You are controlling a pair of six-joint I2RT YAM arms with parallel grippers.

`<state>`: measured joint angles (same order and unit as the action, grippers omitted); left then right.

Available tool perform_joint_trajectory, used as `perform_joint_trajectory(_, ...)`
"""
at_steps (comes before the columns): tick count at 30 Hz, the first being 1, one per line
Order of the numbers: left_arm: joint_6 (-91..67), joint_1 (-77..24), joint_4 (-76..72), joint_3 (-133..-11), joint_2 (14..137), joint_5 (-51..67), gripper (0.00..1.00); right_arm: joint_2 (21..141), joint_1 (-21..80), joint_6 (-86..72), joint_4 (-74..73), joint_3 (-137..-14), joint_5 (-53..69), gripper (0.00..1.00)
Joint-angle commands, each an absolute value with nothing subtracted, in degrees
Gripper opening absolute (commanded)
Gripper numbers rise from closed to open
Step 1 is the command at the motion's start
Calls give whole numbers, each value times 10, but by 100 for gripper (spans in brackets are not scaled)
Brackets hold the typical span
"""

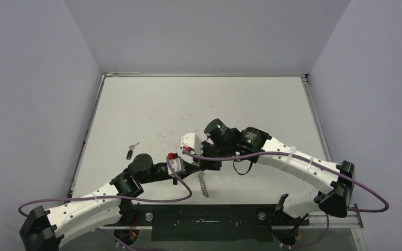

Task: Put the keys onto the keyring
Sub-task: Adjust the key on the keyring.

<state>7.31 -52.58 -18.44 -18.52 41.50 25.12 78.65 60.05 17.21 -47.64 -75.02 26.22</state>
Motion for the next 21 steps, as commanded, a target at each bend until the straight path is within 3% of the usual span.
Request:
perform_joint_trajectory(1,65,-527,-229,-211,419,263,0,788,605,171,-457,-781,257,0)
perform_joint_trajectory(11,43,-527,-268,-191,410,258,0,767,600,173,-425,-754,241,0)
perform_joint_trajectory(15,42,-527,-267,-192,409,256,17,769,600,173,-428,-755,246,0)
perform_joint_trajectory(18,41,-527,-269,-193,414,259,23,772,600,172,-432,-757,248,0)
perform_joint_trajectory(21,42,-527,-271,-195,418,262,17,771,601,172,-432,-756,250,0)
